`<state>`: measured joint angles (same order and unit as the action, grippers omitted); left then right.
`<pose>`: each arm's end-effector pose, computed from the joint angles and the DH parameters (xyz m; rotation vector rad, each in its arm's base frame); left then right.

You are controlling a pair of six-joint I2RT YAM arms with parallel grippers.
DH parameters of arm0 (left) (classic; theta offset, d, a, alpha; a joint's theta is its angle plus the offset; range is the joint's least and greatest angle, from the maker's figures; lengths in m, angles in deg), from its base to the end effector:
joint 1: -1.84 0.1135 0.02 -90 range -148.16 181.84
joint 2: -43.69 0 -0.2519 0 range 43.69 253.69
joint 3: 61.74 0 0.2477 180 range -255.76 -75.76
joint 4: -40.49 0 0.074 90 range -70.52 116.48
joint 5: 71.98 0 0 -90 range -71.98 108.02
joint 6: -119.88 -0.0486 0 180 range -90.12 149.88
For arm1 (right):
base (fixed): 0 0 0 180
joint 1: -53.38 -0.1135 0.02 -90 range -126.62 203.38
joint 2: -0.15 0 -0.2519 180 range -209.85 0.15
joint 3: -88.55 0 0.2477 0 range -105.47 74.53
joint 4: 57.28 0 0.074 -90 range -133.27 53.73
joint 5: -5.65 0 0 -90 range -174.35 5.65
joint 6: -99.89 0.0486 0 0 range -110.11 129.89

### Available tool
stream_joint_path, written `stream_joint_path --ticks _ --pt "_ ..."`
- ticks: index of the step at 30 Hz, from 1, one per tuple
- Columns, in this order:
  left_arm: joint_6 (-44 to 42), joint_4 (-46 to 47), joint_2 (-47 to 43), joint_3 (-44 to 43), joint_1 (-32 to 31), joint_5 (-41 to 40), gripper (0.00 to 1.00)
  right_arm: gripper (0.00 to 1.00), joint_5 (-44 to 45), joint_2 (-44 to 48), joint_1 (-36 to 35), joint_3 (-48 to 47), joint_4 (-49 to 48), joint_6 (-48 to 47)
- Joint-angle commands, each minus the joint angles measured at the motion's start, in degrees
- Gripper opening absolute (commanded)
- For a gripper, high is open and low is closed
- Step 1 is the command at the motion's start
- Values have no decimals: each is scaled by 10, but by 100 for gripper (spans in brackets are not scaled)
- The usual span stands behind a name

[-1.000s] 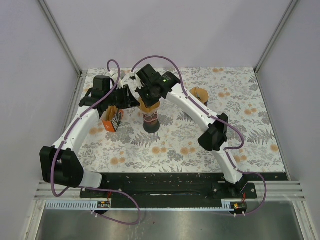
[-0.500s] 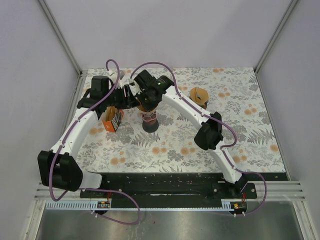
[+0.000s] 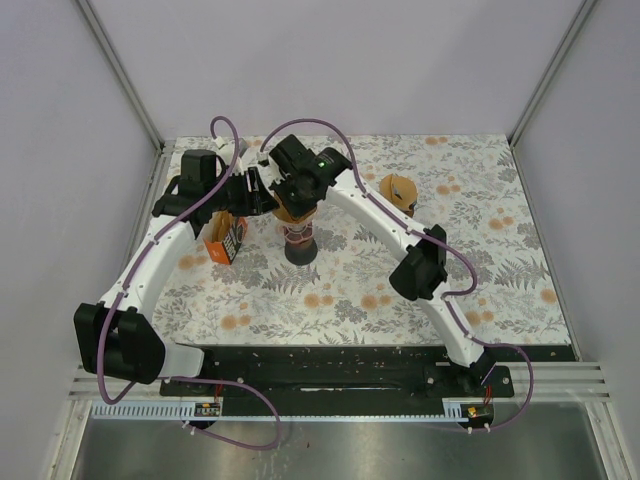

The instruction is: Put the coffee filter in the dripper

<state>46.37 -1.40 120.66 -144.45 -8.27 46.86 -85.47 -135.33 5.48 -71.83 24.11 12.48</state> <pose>0.2950 -0.0764 0.3149 0.1651 2.2221 -0.8110 0.3291 0.3657 0.2922 -1.0077 2.3945 0.3565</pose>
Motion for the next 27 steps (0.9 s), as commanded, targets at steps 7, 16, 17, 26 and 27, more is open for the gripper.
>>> stream_joint_path --ticks 7,16,17,26,27 --pt "-15 0 -15 -37 4 -16 54 0 36 75 8 -35 -4 -20" --pt "-58 -16 -23 -89 15 -50 58 0 34 151 46 -46 -20 -23" --pt "-64 -16 -26 -94 18 -54 59 0 36 166 57 -37 -29 -22" --pt "-103 -7 -25 -110 95 -119 71 76 104 308 208 143 -104 -22" --pt "-108 -4 -24 -109 100 -138 76 83 105 329 234 174 -117 -17"
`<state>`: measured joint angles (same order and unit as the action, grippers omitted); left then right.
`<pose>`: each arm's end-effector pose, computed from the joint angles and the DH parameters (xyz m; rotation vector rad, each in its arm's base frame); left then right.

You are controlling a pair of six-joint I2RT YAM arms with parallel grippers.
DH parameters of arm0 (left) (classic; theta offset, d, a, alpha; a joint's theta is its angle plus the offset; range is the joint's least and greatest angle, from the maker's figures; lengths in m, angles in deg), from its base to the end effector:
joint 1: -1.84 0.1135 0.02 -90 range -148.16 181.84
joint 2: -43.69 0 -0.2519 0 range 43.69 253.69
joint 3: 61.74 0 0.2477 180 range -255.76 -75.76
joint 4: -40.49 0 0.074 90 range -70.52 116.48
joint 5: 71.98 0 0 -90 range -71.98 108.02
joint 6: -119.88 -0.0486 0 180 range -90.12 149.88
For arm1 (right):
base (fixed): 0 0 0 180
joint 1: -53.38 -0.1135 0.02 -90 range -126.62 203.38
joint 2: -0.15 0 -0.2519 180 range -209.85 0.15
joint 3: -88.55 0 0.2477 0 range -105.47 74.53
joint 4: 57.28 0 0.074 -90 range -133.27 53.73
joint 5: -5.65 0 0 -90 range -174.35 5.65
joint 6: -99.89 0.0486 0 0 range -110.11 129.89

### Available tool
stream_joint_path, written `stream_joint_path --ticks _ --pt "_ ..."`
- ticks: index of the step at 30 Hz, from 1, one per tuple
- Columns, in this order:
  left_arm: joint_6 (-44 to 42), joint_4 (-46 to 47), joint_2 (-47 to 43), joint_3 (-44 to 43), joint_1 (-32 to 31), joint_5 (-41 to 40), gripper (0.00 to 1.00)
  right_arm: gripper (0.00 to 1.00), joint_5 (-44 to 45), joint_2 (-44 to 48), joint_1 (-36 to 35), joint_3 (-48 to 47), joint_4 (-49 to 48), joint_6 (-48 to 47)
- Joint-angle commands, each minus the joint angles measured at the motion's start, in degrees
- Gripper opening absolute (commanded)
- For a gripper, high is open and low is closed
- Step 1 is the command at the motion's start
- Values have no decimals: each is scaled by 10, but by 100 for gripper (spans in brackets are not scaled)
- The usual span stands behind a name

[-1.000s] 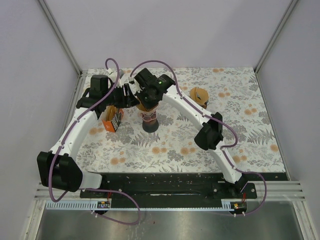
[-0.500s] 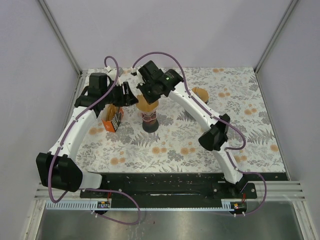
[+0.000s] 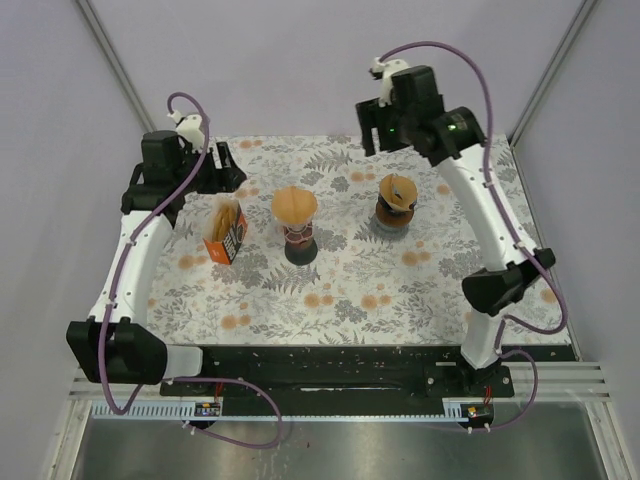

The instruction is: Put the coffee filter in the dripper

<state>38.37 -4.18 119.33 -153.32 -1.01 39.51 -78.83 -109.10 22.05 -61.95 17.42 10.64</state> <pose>0.2990 -0.0327 0.3682 0.1299 2.0692 -0.5096 0.3367 0.1995 0.4472 -0.5153 2.0974 0.2208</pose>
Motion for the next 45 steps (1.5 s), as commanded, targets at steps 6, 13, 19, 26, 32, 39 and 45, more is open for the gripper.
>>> stream_joint_path --ticks 6,13,19,26,32,39,45 --pt "-58 61 -11 11 95 -147 97 99 28 213 223 303 -194 46" --pt "-72 132 -18 78 159 -160 99 99 32 304 347 510 -318 77" --pt "-82 230 -24 166 170 -169 99 99 80 355 366 657 -452 78" --pt "-71 304 -29 246 174 -149 99 99 91 386 370 802 -596 73" --pt "-52 385 -40 322 175 -125 99 99 87 405 370 923 -725 75" --pt "-6 437 -41 373 175 -135 99 100 86 397 370 986 -787 79" --pt "-1 488 -39 416 175 -134 99 99 92 406 370 1041 -858 92"
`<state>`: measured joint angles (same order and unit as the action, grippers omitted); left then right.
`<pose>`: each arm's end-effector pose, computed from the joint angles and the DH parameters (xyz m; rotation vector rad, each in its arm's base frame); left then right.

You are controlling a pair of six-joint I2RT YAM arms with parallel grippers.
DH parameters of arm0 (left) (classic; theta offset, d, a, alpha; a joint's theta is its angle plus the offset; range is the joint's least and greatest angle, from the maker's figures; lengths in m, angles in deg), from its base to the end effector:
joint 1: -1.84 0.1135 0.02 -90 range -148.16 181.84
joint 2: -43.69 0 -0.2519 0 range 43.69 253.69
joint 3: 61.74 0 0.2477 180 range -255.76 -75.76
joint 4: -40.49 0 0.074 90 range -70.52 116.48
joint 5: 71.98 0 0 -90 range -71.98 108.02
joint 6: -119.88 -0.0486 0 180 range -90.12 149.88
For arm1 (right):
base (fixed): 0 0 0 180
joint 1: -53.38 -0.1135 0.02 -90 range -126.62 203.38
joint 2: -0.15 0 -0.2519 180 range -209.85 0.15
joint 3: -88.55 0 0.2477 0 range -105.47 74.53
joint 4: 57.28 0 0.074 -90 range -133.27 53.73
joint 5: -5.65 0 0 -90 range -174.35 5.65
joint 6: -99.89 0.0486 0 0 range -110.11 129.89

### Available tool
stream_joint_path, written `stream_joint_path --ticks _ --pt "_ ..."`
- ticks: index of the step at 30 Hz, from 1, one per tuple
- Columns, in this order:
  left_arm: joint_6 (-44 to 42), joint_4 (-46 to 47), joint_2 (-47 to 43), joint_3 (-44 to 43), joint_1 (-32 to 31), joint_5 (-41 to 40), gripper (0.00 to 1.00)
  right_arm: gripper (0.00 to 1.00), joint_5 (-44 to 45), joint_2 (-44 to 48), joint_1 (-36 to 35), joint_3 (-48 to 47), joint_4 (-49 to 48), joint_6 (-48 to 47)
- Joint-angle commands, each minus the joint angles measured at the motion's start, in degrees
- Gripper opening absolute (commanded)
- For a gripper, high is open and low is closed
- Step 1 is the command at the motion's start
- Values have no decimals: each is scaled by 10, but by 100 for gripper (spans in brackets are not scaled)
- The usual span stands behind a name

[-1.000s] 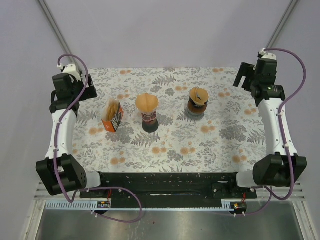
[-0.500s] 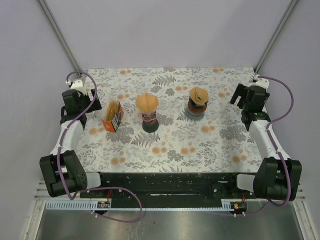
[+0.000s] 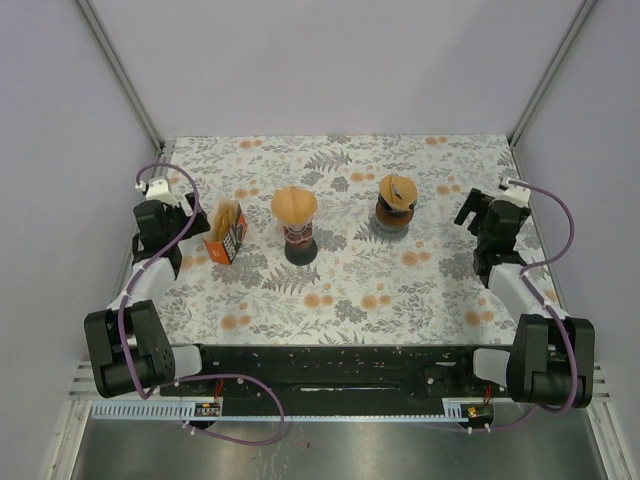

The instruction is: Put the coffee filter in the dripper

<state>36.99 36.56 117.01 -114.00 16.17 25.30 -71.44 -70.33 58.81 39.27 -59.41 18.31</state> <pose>0.2821 0.0657 0.2142 -0.2926 1.9820 -0.0468 0.2792 -0.0374 0.2217 0.3796 1.8605 -0.1789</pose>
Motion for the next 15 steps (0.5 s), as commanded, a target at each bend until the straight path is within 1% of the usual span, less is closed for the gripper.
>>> stream_joint_path --ticks 1,8,11,15 --pt "11 91 -16 31 4 9 99 99 16 20 3 39 -99 16" --pt "24 140 -17 75 4 45 99 99 16 5 3 73 -131 16" --pt "14 151 -14 84 3 65 99 100 16 0 3 89 -160 18" --pt "15 166 -17 93 3 67 99 100 9 -10 3 90 -172 19"
